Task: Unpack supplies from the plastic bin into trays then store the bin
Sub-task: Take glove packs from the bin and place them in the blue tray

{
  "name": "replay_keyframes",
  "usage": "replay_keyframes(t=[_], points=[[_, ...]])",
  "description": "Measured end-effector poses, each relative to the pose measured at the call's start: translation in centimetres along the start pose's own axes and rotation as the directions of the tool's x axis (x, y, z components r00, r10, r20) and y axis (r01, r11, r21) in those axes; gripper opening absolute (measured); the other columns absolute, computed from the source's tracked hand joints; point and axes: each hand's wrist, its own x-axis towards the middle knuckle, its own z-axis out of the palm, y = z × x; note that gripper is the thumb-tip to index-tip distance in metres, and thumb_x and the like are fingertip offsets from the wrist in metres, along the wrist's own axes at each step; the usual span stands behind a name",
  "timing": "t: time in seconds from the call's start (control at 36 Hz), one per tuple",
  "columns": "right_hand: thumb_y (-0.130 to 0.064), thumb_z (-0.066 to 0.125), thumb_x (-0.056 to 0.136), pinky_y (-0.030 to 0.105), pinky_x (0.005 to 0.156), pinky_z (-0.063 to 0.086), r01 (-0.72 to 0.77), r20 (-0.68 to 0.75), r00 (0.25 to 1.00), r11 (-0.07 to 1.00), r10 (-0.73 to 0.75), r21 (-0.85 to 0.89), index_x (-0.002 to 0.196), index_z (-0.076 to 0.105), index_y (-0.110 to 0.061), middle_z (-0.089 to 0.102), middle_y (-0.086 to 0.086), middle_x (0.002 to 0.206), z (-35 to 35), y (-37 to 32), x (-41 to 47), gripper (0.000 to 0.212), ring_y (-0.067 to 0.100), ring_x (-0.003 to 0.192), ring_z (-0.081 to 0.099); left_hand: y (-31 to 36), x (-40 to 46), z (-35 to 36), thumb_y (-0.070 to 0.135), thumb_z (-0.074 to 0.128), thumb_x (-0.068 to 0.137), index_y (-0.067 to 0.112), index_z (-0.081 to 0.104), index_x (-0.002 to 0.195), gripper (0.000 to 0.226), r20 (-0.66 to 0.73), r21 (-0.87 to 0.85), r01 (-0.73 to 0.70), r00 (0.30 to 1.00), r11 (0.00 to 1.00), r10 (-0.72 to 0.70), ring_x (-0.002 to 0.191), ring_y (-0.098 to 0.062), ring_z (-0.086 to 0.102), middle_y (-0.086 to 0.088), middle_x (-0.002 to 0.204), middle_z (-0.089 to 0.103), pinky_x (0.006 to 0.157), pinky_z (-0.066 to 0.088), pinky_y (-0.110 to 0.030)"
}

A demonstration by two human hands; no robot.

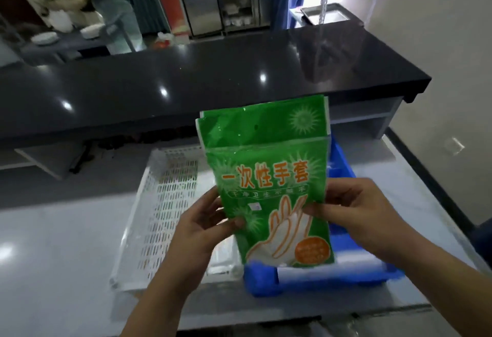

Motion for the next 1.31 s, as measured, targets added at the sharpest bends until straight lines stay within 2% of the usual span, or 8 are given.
replay_keyframes(t=[0.36, 0.44, 0.61, 0.72, 0.89, 1.08, 1.19, 1.31], points=[[-0.014, 0.072, 0.076, 0.019, 0.063, 0.058, 0.146, -0.063, 0.985, 0.973, -0.160, -0.179, 0.088, 0.079, -0.039, 0.078, -0.008, 0.086, -13.6, -2.1, 1.5, 0.028, 0.010, 0.080, 0.074, -2.1, 8.0, 12.8, 0.000, 0.072, 0.083, 0.016, 0.058, 0.133, 0.053, -0.075, 0.099, 0.008, 0.997, 0.995, -0.001, 0.106, -0.019, 0.069, -0.006, 0.117, 0.071, 0.082, 0.055, -0.026], [-0.003, 0.070, 0.082, 0.018, 0.059, 0.058, 0.163, -0.091, 0.976, 0.935, -0.200, -0.316, 0.084, 0.077, -0.047, 0.077, -0.014, 0.082, -15.6, -2.0, 1.4, 0.045, 0.005, 0.074, 0.073, -3.0, 9.7, 13.3, 0.006, 0.070, 0.088, 0.033, 0.061, 0.123, 0.045, -0.074, 0.259, 0.035, 0.997, 0.965, -0.016, 0.105, -0.013, 0.067, -0.001, 0.115, 0.070, 0.081, 0.054, -0.022], [0.000, 0.071, 0.081, 0.025, 0.065, 0.057, 0.078, -0.198, 0.944, 0.763, -0.263, -0.641, 0.087, 0.070, -0.056, 0.071, -0.021, 0.090, -18.9, -1.9, 0.5, 0.056, 0.003, 0.073, 0.069, -5.3, 14.5, 10.9, 0.048, 0.060, 0.091, 0.030, 0.046, 0.142, 0.056, 0.038, 0.893, 0.006, 0.995, 0.449, -0.089, 0.134, -0.015, 0.042, 0.004, 0.146, 0.047, 0.107, 0.035, -0.028], [-0.007, 0.073, 0.080, 0.028, 0.062, 0.053, -0.009, -0.269, 0.926, 0.694, -0.267, -0.720, 0.088, 0.069, -0.051, 0.068, -0.026, 0.092, -19.3, -2.8, -0.3, 0.045, 0.004, 0.077, 0.067, -6.5, 19.9, 10.1, 0.033, 0.046, 0.097, 0.025, 0.037, 0.149, 0.053, 0.098, 0.979, -0.050, 0.965, 0.199, -0.243, 0.140, -0.029, 0.036, -0.003, 0.154, 0.039, 0.113, 0.031, -0.047], [-0.002, 0.074, 0.080, 0.001, 0.059, 0.044, -0.049, -0.285, 0.934, 0.711, -0.217, -0.701, 0.084, 0.056, -0.076, 0.061, -0.047, 0.085, -17.7, -3.8, -1.4, 0.076, -0.019, 0.074, 0.061, -7.6, 25.1, 9.9, 0.045, 0.056, 0.088, 0.041, 0.019, 0.152, 0.074, 0.039, 0.999, -0.035, 0.845, 0.017, -0.534, 0.141, -0.040, 0.031, -0.008, 0.159, 0.025, 0.114, 0.027, -0.058], [-0.009, 0.068, 0.084, 0.007, 0.063, 0.042, -0.066, -0.245, 0.943, 0.597, -0.223, -0.800, 0.097, 0.056, -0.071, 0.061, -0.043, 0.097, -16.5, -4.1, -2.4, 0.064, -0.001, 0.083, 0.062, -8.8, 27.0, 10.5, 0.001, 0.048, 0.085, 0.025, 0.037, 0.150, 0.070, 0.052, 0.983, 0.068, 0.788, 0.170, -0.613, 0.136, -0.029, 0.042, -0.007, 0.155, 0.039, 0.111, 0.036, -0.039], [-0.014, 0.065, 0.083, 0.014, 0.068, 0.044, -0.067, -0.250, 0.933, 0.555, -0.260, -0.829, 0.099, 0.049, -0.079, 0.057, -0.050, 0.098, -15.8, -4.2, -1.9, 0.068, -0.001, 0.087, 0.061, -9.2, 26.2, 10.8, 0.012, 0.045, 0.097, 0.022, 0.044, 0.146, 0.051, 0.103, 0.993, -0.047, 0.821, 0.112, -0.562, 0.126, -0.029, 0.052, -0.008, 0.146, 0.051, 0.100, 0.041, -0.033], [-0.010, 0.069, 0.084, 0.020, 0.064, 0.046, -0.055, -0.227, 0.928, 0.493, -0.297, -0.868, 0.105, 0.068, -0.049, 0.067, -0.030, 0.087, -15.9, -3.3, -0.9, 0.044, 0.007, 0.079, 0.064, -9.0, 25.2, 11.1, 0.012, 0.038, 0.098, 0.015, 0.047, 0.144, 0.048, 0.110, 0.994, -0.095, 0.816, 0.056, -0.567, 0.127, -0.033, 0.050, -0.011, 0.147, 0.048, 0.105, 0.041, -0.039]])
